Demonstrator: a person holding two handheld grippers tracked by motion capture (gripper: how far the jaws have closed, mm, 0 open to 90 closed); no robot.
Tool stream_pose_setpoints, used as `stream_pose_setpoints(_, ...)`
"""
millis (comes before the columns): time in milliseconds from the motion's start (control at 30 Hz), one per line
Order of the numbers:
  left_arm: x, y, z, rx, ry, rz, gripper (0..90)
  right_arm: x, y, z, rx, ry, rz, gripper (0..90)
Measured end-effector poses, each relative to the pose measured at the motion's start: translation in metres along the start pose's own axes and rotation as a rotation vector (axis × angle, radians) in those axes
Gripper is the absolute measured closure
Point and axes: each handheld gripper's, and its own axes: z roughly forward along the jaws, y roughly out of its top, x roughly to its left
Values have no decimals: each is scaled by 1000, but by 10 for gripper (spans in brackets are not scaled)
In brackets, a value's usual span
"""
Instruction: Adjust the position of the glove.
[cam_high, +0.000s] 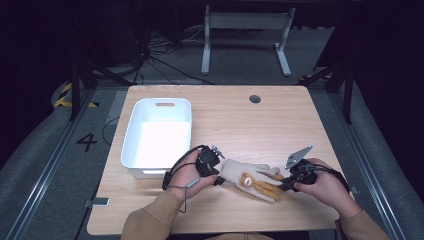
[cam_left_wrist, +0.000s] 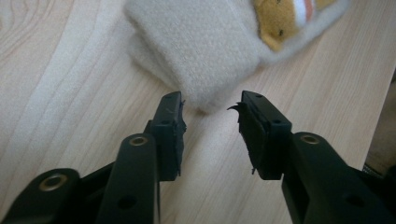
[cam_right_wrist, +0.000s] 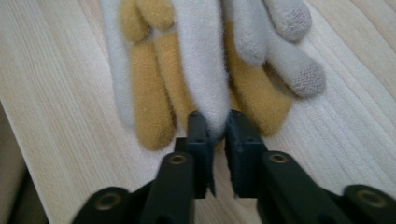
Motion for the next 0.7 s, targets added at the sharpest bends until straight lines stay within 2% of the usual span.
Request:
stream_pose_setpoints(100,1,0,2,10,14,4,699,1,1,-1,7,1,-1,828)
stream_pose_setpoints(333,6,0,10,5,0,-17,671,0,1,1,10,2,1,832)
stream_pose_setpoints(433,7,0,17,2,-31,-18,641,0,2,1,7,-2,3,836)
stream_pose_setpoints(500,6,1,16,-1,-18,-4,700,1,2,1,10,2,-3,836)
stream_pose_setpoints(600,4,3,13,-11,-7,9,852,1,3,0,11,2,-1,843)
stream_pose_setpoints(700,0,4,7,-14,1,38,879,2,3,-2,12,2,-3,846)
